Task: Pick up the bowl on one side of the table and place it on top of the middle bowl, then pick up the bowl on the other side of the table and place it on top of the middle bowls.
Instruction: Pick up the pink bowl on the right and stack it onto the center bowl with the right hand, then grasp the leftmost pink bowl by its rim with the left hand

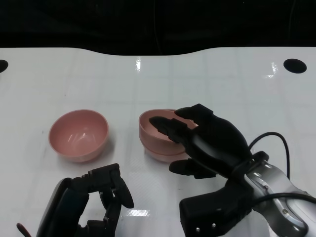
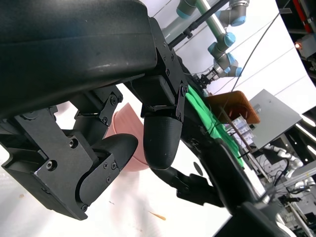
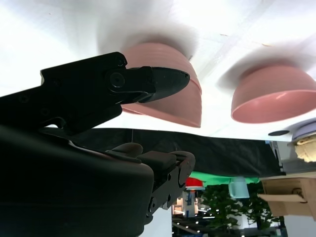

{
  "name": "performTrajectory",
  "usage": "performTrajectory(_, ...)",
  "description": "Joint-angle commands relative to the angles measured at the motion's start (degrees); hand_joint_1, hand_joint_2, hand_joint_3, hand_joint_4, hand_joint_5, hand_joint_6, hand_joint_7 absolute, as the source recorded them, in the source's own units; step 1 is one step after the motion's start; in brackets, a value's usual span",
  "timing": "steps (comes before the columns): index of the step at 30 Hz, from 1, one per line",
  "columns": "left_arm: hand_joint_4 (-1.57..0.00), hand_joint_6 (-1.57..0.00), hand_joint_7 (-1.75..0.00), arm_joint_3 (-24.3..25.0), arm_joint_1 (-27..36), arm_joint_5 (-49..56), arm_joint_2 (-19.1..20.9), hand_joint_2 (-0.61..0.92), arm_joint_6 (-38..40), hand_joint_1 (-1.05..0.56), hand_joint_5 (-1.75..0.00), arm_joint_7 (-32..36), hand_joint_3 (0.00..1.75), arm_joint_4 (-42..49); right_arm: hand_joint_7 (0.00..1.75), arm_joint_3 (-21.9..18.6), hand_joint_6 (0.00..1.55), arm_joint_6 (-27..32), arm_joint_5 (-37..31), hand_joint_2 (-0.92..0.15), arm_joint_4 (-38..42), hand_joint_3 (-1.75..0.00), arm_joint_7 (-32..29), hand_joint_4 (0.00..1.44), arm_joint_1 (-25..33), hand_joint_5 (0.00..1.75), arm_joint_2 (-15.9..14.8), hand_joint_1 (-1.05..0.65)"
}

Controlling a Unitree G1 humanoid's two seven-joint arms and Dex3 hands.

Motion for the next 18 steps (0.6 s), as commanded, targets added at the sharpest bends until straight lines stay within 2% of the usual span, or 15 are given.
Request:
performTrajectory(1,-0.88,-0.84,-1.48,0.8,-0.2,0.0,0.6,0.27,0.2,-0.06,-1.7,1.0,1.55,0.1,0.01,-2.4,0.2,-1.7,2.2,-0.92,-2.9,-0.41,-0.8,0.0,2.2,0.47,-1.7,-0.69)
performTrajectory(5,-0.88,-0.85,-1.47,1.1,-0.2,-1.2,0.6,0.27,0.1,-0.05,-1.69,0.6,1.55,0.3,0.03,-4.3,0.24,-5.2,3.6,-0.92,-4.8,-0.35,-3.5,0.0,4.7,0.62,-2.7,-0.66)
performTrajectory(8,-0.88,-0.85,-1.47,1.2,0.0,-1.4,0.6,0.27,0.2,-0.04,-1.69,0.6,1.57,0.0,0.07,-5.9,0.31,-6.6,4.7,-0.92,-7.3,-0.31,-3.7,0.0,7.2,0.8,-3.6,-0.62)
performTrajectory(10,-0.88,-0.85,-1.47,1.1,0.1,-1.6,0.5,0.27,0.4,-0.04,-1.69,0.5,1.57,-0.3,0.09,-6.9,0.36,-7.1,5.1,-0.92,-8.9,-0.27,-3.7,0.03,8.8,0.86,-4.2,-0.57)
performTrajectory(13,-0.88,-0.85,-1.46,1.2,0.2,-2.1,0.5,0.27,0.4,-0.03,-1.68,0.4,1.57,-0.2,0.17,-9.3,0.51,-8.7,8.8,-0.92,-10.8,-0.13,-3.1,0.13,11.7,0.92,-4.5,-0.39)
performTrajectory(18,-0.88,-0.85,-1.47,1.1,0.1,-1.7,0.4,0.28,0.3,-0.03,-1.69,0.5,1.56,-0.3,0.28,-13.1,0.75,-12.2,14.0,-0.92,-13.5,-0.07,-1.9,0.4,15.7,0.94,-6.2,-0.2)
